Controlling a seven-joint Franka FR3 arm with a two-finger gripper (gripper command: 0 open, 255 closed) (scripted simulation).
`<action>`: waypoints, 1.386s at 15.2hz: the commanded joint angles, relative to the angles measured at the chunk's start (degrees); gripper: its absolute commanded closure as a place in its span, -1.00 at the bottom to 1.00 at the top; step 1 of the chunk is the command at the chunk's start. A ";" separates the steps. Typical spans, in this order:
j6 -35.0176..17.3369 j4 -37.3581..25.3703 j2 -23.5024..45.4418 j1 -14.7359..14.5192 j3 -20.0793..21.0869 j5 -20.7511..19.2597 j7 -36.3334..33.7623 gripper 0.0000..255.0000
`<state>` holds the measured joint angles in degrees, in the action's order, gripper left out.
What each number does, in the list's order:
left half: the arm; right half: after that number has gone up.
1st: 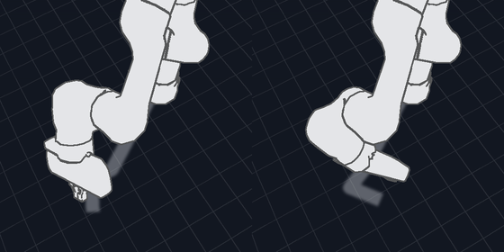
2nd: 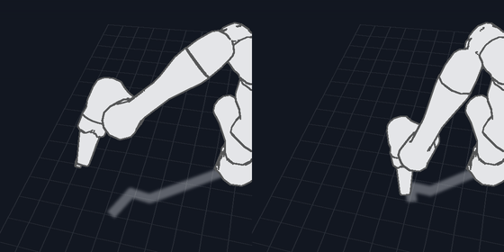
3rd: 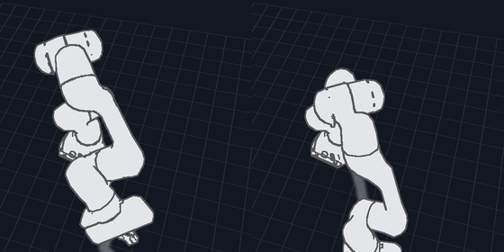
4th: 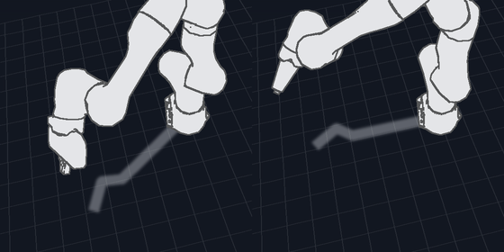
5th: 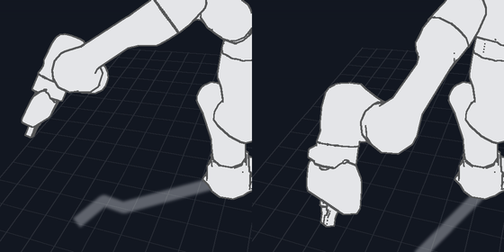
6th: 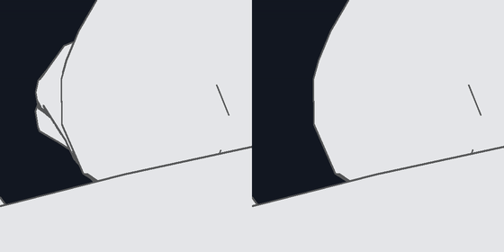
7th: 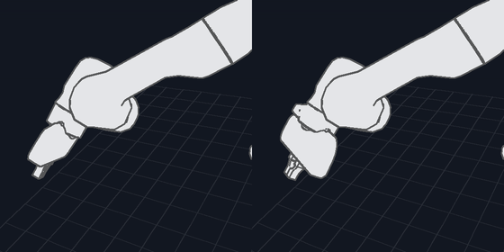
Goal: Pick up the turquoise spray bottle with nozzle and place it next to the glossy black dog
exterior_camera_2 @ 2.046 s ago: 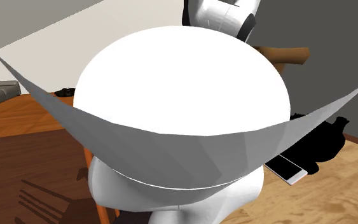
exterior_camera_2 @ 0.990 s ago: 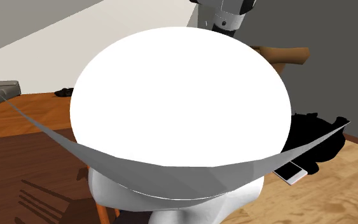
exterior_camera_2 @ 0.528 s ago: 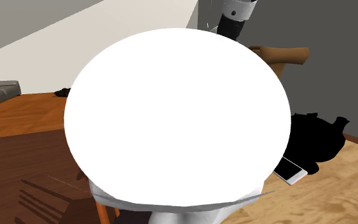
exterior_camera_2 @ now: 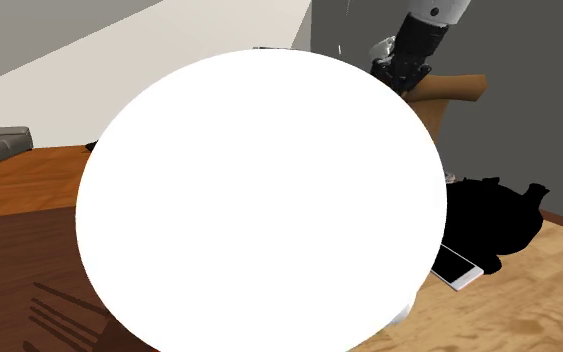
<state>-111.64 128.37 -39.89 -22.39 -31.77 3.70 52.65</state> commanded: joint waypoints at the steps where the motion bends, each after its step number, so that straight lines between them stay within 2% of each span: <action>1: 2.03 -1.69 -0.01 0.45 -2.38 -0.67 2.40 1.00; 7: 6.72 -7.22 1.52 0.63 -10.48 -2.17 9.98 1.00; 13: 11.46 -15.11 5.00 -1.54 -20.23 -2.61 17.94 1.00; 17: 14.81 -21.77 8.30 -5.07 -28.55 -2.04 23.54 1.00; 21: 18.48 -29.72 11.72 -11.87 -39.82 -1.03 29.03 1.00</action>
<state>-94.23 100.25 -28.51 -33.16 -69.48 2.66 80.52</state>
